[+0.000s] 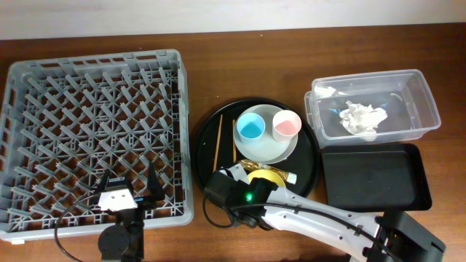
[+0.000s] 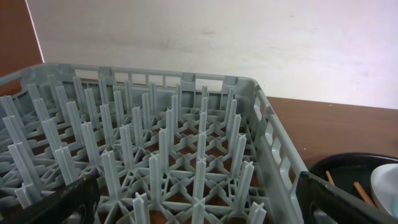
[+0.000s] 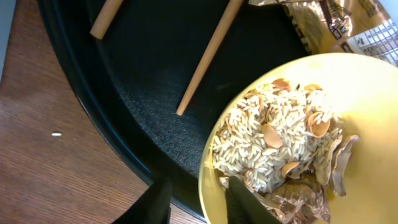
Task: Sort waste into correct bins and load items into the dishwasher rack
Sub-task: 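Grasp the yellow bowl of food scraps with the right gripper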
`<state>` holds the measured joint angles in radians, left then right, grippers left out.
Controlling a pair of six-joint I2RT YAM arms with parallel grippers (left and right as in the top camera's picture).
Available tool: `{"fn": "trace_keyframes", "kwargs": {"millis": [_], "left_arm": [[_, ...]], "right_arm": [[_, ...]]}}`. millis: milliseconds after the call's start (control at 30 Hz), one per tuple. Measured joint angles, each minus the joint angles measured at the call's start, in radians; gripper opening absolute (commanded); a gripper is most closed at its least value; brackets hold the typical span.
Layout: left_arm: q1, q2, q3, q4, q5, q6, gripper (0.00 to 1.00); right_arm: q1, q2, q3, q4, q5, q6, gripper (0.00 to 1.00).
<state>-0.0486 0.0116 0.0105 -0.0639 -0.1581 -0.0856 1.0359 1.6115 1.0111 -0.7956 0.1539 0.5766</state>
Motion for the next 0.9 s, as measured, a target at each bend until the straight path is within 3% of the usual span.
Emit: {"fn": "trace_keyframes", "kwargs": {"millis": [467,667,900], "left_arm": [[0.0,0.0,0.0,0.0,0.0,0.0,0.99],[0.0,0.0,0.0,0.0,0.0,0.0,0.99],[0.0,0.0,0.0,0.0,0.0,0.0,0.99]], "right_arm": [[0.0,0.011,-0.039,0.015,0.003,0.0,0.26],[0.0,0.011,-0.04,0.014,0.003,-0.002,0.04],[0.0,0.011,-0.039,0.006,0.015,-0.005,0.04]]}}
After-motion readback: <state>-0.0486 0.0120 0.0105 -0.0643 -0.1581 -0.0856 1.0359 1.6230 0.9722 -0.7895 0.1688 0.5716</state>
